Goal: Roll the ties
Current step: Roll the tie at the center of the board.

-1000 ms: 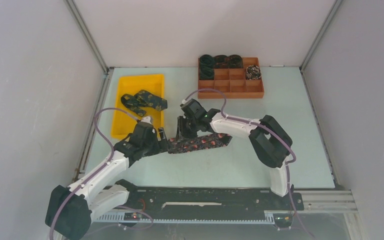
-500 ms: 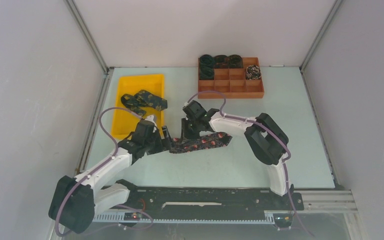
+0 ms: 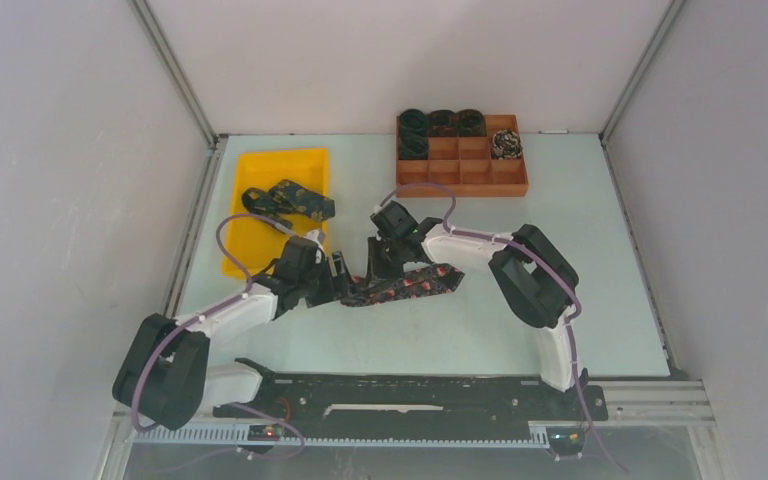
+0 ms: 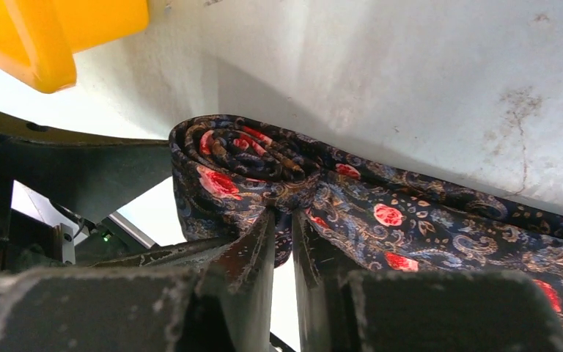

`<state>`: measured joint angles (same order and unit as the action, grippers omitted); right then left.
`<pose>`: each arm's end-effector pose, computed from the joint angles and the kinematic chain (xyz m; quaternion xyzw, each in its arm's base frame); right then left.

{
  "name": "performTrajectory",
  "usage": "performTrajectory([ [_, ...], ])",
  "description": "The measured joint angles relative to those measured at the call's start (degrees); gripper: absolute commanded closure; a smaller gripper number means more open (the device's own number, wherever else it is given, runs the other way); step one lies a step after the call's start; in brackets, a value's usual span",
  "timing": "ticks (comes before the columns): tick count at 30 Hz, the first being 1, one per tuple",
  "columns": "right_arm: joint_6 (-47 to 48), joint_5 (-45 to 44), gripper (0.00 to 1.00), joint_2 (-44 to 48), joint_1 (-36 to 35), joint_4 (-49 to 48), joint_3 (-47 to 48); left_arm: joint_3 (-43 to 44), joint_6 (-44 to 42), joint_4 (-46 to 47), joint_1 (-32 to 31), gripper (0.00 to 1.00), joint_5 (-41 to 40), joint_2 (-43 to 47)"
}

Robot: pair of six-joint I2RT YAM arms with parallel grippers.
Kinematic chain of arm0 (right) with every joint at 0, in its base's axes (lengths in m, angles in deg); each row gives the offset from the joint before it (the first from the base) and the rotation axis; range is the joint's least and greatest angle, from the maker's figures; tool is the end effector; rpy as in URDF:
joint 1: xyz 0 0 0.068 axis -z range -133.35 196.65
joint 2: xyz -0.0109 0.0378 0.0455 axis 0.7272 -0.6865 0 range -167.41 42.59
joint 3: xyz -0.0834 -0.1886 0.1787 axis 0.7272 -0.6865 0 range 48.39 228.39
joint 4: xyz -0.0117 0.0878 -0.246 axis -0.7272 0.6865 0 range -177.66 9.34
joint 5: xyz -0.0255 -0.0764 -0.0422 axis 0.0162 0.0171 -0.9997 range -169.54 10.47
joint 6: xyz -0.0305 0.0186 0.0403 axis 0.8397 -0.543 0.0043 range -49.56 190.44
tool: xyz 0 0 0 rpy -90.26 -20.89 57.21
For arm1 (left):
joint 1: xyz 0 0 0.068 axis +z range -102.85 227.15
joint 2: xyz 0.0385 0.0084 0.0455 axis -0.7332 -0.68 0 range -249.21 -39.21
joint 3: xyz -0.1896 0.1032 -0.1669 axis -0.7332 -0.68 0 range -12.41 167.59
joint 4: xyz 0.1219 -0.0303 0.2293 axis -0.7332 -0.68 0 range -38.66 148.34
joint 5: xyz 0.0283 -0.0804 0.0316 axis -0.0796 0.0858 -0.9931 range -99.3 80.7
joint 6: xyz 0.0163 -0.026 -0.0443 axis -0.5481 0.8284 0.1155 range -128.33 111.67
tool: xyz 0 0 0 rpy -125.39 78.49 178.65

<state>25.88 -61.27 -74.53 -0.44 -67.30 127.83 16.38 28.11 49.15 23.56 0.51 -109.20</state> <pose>0.2833 0.3210 0.1548 -0.0646 0.9480 0.3012 0.0800 0.2020 -0.0949 0.1614 -0.0761 0.9348 -0.2385 0.2520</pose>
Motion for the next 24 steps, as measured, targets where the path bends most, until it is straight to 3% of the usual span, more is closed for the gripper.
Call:
performTrajectory([
  [13, 0.0, 0.1, 0.84, 0.0, 1.1, -0.6, -1.9, -1.4, 2.6, 7.5, -0.3, 0.51, 4.3, -4.7],
  [19, 0.2, 0.1, 0.83, 0.1, 1.6, -0.5, -2.0, -0.8, 2.6, 7.0, -2.1, 0.57, 2.9, -5.0],
  [24, 0.7, 0.1, 0.83, 2.1, 2.2, -0.5, -3.1, 3.7, 2.4, 0.6, -4.8, 0.59, -1.9, -5.7],
])
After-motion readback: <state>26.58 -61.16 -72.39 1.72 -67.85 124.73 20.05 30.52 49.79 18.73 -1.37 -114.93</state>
